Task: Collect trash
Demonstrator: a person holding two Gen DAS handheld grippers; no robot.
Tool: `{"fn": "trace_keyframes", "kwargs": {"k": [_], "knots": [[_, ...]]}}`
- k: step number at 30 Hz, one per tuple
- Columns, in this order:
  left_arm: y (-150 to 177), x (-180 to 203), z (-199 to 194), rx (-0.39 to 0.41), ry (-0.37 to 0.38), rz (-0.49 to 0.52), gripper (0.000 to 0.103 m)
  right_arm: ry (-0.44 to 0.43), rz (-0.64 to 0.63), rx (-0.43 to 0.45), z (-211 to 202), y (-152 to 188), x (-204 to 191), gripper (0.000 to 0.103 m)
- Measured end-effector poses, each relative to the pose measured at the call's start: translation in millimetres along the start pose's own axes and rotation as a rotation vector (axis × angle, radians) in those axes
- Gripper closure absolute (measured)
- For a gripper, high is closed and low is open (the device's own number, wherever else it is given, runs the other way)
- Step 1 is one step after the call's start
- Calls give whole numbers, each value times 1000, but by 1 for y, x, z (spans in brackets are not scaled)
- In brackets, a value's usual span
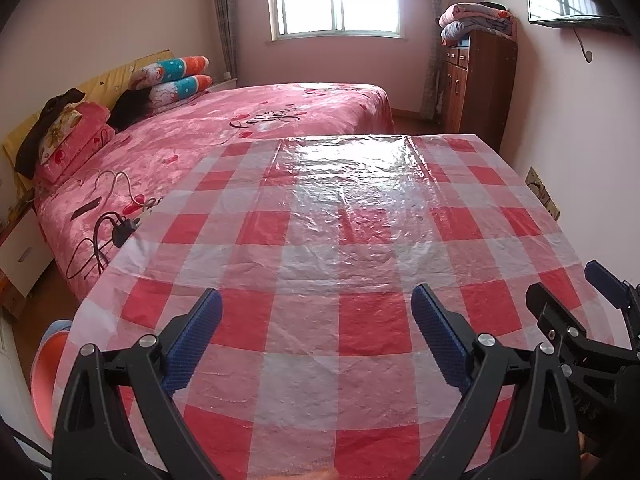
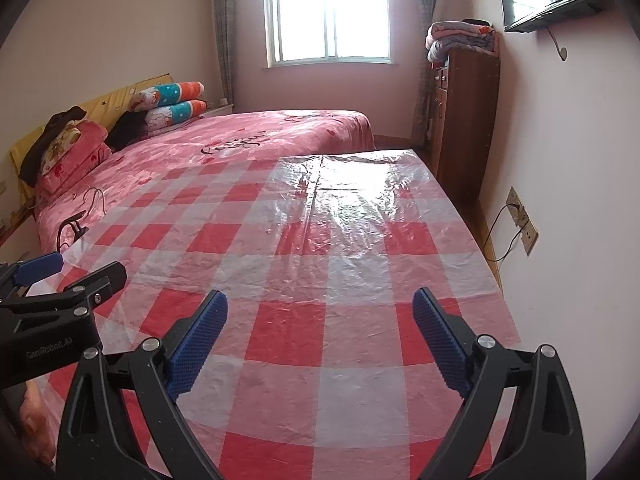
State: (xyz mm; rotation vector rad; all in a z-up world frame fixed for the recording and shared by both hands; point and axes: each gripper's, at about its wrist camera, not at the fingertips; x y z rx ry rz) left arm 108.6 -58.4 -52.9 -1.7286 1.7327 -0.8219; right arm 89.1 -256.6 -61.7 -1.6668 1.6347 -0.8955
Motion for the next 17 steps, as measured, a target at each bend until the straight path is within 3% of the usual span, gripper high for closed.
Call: {"fn": "trace_keyframes", "kwargs": {"k": [4, 10, 17], "knots": [[1, -2, 4, -1, 1, -2, 7, -11, 1, -32, 8, 1, -2, 10], [5, -15, 31, -103, 4, -54, 8, -24, 30, -111, 24, -3, -1, 9], [10, -27, 62, -190, -36, -102, 8, 44, 4, -213, 52, -6, -11, 8]]}}
Point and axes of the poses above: each gripper's, at about its wrist camera, not at the fingertips, and z roughly the way its jaws point, x to its right, y to its underside, and after that the axes turned 8 degrees about y, right-handed
